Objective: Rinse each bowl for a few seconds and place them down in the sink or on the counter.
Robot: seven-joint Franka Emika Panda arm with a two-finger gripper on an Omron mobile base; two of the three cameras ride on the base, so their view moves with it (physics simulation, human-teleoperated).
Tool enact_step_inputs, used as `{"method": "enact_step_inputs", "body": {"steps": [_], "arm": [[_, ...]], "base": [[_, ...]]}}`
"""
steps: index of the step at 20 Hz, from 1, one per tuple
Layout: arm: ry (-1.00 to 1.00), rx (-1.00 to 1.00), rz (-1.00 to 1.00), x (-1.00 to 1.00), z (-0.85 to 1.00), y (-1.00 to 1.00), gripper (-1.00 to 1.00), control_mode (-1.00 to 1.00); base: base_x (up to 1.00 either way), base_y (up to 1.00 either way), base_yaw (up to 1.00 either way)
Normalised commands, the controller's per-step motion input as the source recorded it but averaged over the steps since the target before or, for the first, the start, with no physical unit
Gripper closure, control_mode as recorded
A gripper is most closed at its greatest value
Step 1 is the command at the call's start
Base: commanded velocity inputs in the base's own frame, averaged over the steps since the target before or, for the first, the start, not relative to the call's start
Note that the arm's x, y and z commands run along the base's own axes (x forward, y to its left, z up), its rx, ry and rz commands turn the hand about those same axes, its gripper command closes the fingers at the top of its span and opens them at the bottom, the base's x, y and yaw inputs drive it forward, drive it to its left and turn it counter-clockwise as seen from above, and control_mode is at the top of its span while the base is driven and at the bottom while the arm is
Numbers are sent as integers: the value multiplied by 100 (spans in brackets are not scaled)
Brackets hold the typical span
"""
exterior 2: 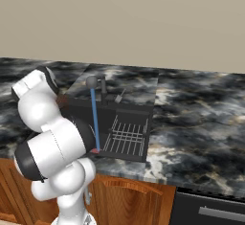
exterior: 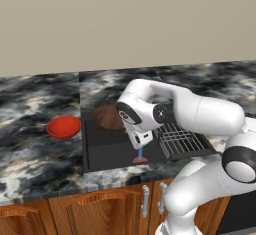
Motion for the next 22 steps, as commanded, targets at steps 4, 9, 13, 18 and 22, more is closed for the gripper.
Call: {"method": "enact_step_inputs", "body": {"steps": [4, 9, 13, 18, 22], "arm": [[15, -8, -16, 10, 7, -19, 100, -100], [15, -9, -15, 11, 8, -18, 100, -100], [14, -12, -13, 14, 11, -13, 100, -100], [14, -11, -13, 11, 12, -19, 100, -100], [14, -11, -12, 10, 14, -19, 100, -100]], "base": [[0, 0, 0], [0, 0, 0], [0, 0, 0], [0, 0, 0], [0, 0, 0]]}}
